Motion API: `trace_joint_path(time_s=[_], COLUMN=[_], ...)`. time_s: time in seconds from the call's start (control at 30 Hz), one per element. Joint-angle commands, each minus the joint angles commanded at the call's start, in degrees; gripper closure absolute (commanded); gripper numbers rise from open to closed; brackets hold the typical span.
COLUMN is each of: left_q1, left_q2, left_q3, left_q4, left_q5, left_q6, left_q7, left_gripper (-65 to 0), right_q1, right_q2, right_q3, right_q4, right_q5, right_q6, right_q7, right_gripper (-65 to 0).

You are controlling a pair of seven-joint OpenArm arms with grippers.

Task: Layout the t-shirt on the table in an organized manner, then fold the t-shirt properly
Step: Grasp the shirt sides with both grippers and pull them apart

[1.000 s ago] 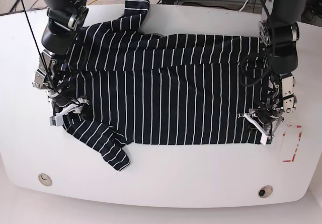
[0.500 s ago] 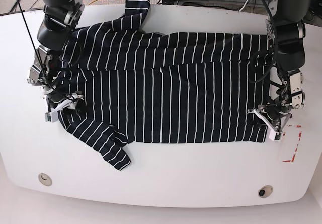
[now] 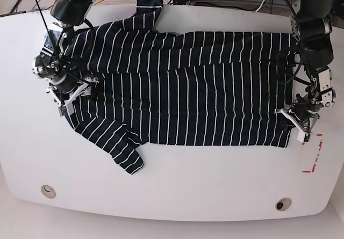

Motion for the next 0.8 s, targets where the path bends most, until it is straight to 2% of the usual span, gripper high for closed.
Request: trace_joint_path(time_s=[0.13,0.3,0.4,0.6,0.73,0.8], left_q1=[0.4,2.6,2.8,3.0,3.0,3.0], left_q2=[0.0,0.4,0.5,2.3,2.4,2.5], left_q3=[-0.4,-0.3,-0.3,-0.3,-0.2,-0.2], left_q4=[4.0,10.8,14.1,17.1,17.1,17.1], left_q5=[0.0,0.2,0.1,0.1,0.2,0.2], left_q6=[0.0,0.0,0.0,0.0,0.0,0.0], left_q7=[1.1,3.3,5.8,7.6,7.8,7.8], left_gripper=[-8.2,-8.2,-8.2,-8.2,-8.2,-8.2], right_q1=[3.0,9.0,13.1,19.6,22.9,23.5], right_q2=[0.2,2.5,3.2,6.4,8.3,8.6], right_q3=[0.0,-0.1,-0.1,-0.3,-0.3,-0.3], right_q4=[0.1,-8.8,-17.1,-34.4,-44.5,-46.5], right_q5=[-0.1,-0.2,-0.3,-0.3,-0.3,-0.3], right_q6=[0.0,0.0,0.0,0.0,0.0,0.0], right_q7=[-0.2,0.8,5.5,16.0,21.1,22.2], right_gripper=[-37.6,-37.6,-37.4,-37.4,-37.4,-37.3])
